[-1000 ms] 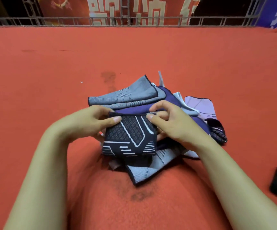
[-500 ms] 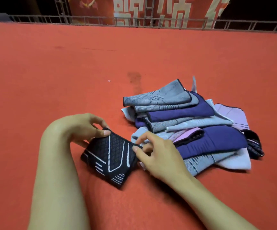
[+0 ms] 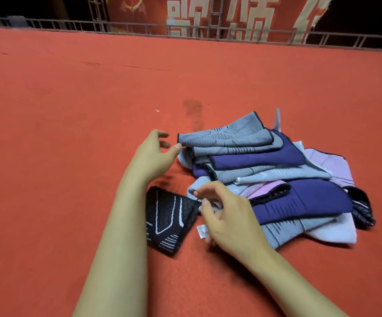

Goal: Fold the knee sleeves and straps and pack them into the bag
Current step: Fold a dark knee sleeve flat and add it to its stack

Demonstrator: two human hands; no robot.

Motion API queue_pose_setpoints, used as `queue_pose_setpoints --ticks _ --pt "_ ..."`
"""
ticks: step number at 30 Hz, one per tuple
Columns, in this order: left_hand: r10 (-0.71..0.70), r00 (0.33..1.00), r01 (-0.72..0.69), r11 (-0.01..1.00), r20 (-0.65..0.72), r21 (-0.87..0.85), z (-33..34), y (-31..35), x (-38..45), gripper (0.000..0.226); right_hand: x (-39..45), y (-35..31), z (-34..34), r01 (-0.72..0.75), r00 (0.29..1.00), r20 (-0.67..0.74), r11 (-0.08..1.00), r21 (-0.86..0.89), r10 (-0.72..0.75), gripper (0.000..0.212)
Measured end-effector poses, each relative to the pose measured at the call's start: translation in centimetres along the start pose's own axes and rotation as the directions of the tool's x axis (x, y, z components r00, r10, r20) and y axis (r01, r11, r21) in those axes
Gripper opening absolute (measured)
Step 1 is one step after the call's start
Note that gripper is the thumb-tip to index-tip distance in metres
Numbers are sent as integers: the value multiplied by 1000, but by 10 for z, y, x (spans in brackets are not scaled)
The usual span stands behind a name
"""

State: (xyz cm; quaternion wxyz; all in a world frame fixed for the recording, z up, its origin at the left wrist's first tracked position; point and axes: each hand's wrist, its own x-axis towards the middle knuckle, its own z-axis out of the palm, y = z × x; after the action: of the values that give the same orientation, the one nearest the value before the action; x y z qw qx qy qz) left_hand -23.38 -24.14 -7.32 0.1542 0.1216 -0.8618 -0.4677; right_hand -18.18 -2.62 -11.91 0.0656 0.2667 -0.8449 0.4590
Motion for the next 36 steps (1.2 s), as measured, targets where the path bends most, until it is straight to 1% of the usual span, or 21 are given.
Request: queue_pose_setpoints --ticks 2,4,7,9,10,13,15,16,17,18,20,21,23,24,25,27,28,29,31,34,36 --pt "-42 998 33 985 -50 -167 15 -8 3 55 2 -4 -10 -134 990 61 977 164 126 19" --pt "-50 997 31 961 -65 -274 28 -9 5 50 5 -4 -19 -246 969 96 914 323 227 19" --pt "32 988 -65 973 -150 -220 43 -7 9 33 12 -1 -33 -362 931 166 766 531 325 18" --pt "77 979 -104 986 -188 -134 48 -3 10 24 15 1 -41 -431 899 239 655 620 366 18" --pt "102 978 -129 981 -183 -147 49 -1 9 18 17 2 -44 -456 887 269 611 647 376 19" --pt "189 969 -231 920 -156 -318 48 12 1 11 17 3 -48 -464 879 310 502 730 362 23" --pt "240 957 -285 870 -161 -403 43 30 -6 15 19 1 -56 -417 895 303 376 828 326 27" --pt "272 948 -316 857 -163 -407 42 39 -8 17 21 0 -63 -376 905 274 309 874 324 30" --pt "310 936 -352 862 -169 -365 41 47 -8 21 24 0 -72 -317 919 220 280 906 327 32" --pt "345 924 -379 880 -164 -286 39 54 -8 24 27 -1 -81 -249 933 143 303 920 331 31" --pt "377 920 -389 912 -107 -132 36 68 -15 27 33 0 -93 -130 945 -23 437 890 328 27" --pt "386 921 -388 911 -47 -138 36 76 -21 23 34 2 -96 -91 942 -92 510 855 322 26" --pt "355 923 -298 903 147 -311 43 92 -37 12 35 7 -97 -55 936 -177 620 783 306 27" --pt "314 909 -191 898 274 -397 50 99 -44 21 35 10 -96 -46 937 -196 658 751 289 30" --pt "273 871 -72 894 409 -443 57 103 -49 40 34 14 -95 -42 940 -210 699 714 270 35" --pt "227 754 112 880 616 -462 72 105 -54 81 34 22 -94 -63 935 -256 827 558 245 39" --pt "217 709 167 873 671 -459 78 105 -55 94 34 26 -95 -79 928 -289 884 461 234 37" --pt "212 683 195 869 699 -455 80 105 -57 101 33 30 -96 -87 918 -326 916 393 227 33" --pt "197 686 189 882 701 -432 79 104 -59 94 34 41 -99 -80 881 -422 946 314 215 17" --pt "227 796 17 919 562 -394 68 98 -51 54 33 55 -103 -88 812 -546 969 233 205 23" --pt "226 893 -84 933 388 -350 67 90 -44 25 33 62 -103 -104 790 -564 959 263 240 26"
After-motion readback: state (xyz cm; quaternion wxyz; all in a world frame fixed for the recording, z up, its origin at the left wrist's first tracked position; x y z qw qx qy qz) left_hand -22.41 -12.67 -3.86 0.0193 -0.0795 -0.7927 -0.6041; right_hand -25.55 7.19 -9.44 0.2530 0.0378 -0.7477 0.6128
